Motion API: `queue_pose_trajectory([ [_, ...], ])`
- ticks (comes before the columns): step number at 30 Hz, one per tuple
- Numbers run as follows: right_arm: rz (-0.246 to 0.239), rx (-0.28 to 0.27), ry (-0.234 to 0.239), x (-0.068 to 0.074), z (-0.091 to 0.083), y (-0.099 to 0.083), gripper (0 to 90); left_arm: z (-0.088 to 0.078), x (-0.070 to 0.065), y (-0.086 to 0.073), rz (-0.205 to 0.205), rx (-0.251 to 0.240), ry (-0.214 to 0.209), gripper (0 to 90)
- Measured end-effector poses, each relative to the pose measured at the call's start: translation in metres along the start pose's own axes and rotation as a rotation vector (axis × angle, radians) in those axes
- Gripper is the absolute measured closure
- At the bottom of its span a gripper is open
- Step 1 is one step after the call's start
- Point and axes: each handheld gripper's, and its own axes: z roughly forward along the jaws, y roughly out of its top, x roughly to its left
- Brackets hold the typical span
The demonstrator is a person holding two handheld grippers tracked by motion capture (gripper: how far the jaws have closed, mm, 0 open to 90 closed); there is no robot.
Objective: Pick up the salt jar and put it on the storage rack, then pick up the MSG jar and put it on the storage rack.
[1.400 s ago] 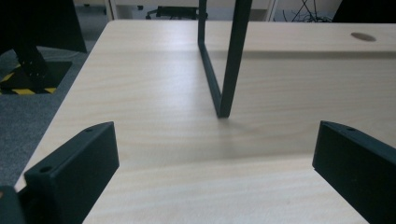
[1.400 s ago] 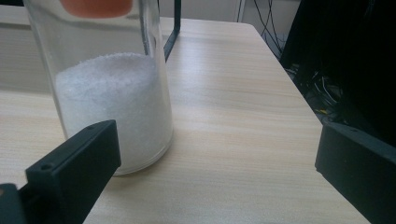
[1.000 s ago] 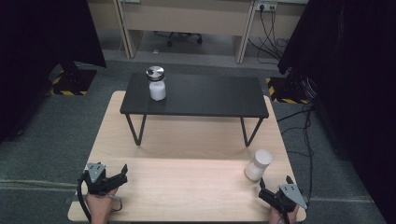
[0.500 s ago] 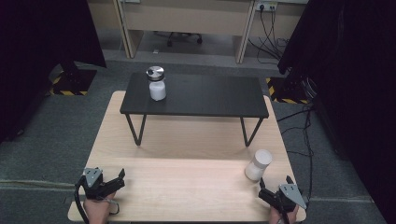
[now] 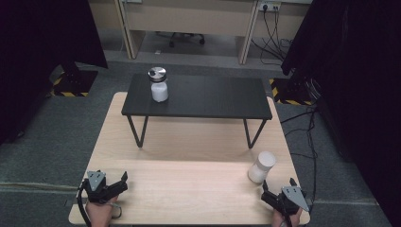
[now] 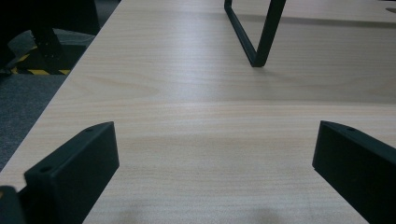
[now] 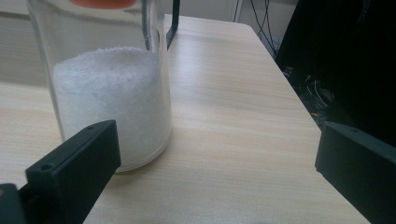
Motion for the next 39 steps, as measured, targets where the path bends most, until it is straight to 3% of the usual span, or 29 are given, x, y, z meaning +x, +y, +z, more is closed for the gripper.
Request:
queue_pose_trajectory([
  [28, 0.013, -0.008, 0.016, -0.0035, -0.0008, -0.0012, 0.3, -0.0002, 0.0016, -0.0008, 0.016, -0.001, -0.021, 0.0],
  [31, 0.027, -0.010, 0.022, -0.0052, -0.0016, -0.0016, 0.3, -0.0013, 0.0051, -0.0022, 0.013, -0.009, -0.045, 0.0],
  [39, 0.065, -0.023, 0.018, -0.0073, -0.0031, -0.0034, 0.3, -0.0018, 0.0069, -0.0029, 0.010, -0.013, -0.054, 0.0],
])
